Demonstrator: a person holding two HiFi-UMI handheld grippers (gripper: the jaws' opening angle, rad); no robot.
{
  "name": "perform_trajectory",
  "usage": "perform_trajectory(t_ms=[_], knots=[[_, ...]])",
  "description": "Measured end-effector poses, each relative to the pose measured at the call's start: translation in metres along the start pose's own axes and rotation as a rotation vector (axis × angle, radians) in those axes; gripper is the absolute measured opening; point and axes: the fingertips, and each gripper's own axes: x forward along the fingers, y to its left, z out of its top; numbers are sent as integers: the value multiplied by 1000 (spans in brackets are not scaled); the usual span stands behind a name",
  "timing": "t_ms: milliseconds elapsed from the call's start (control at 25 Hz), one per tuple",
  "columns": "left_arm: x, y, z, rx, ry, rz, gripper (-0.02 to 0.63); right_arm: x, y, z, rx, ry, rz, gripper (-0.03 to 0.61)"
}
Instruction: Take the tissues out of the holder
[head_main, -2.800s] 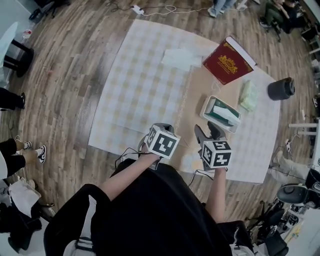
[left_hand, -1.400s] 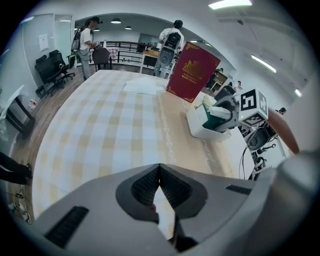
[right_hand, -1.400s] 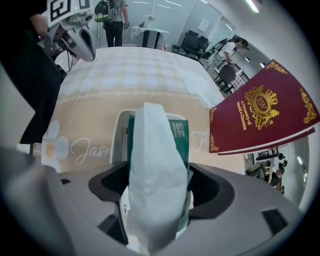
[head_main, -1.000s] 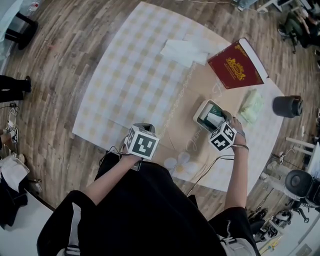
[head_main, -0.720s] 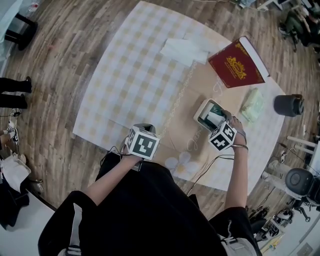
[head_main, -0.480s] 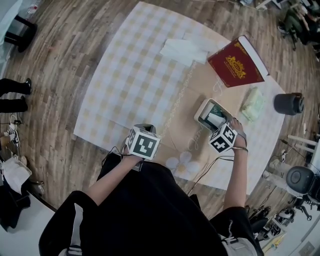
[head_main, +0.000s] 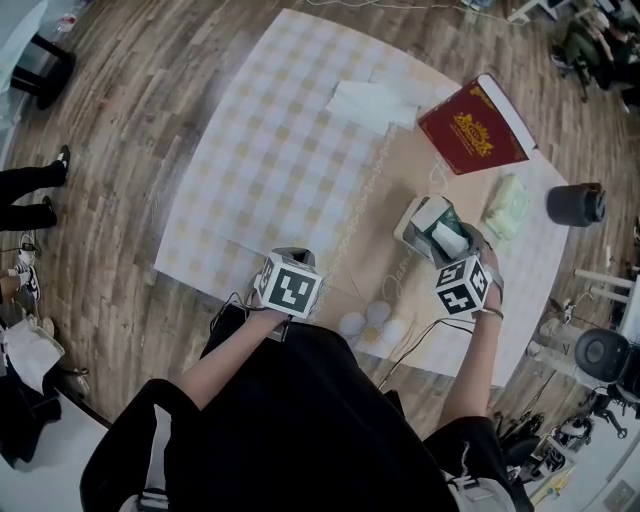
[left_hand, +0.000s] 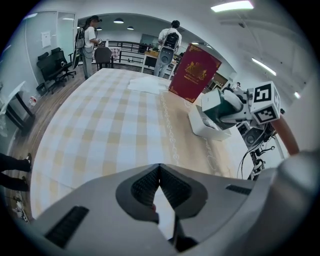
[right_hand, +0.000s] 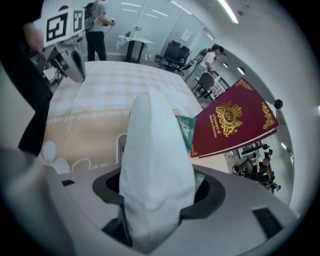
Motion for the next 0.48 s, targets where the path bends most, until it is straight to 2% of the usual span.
perform_trajectory(t_ms=[160, 320, 480], knots=[[-7, 8, -3, -7, -22, -2, 0, -24, -3, 27, 147, -115, -10, 296], [-20, 17, -4, -12, -50, -3, 2, -44, 6, 62, 326, -251, 40, 296], [-35, 31, -8, -23, -81, 2, 2, -54, 29, 94, 390, -280, 81, 296]])
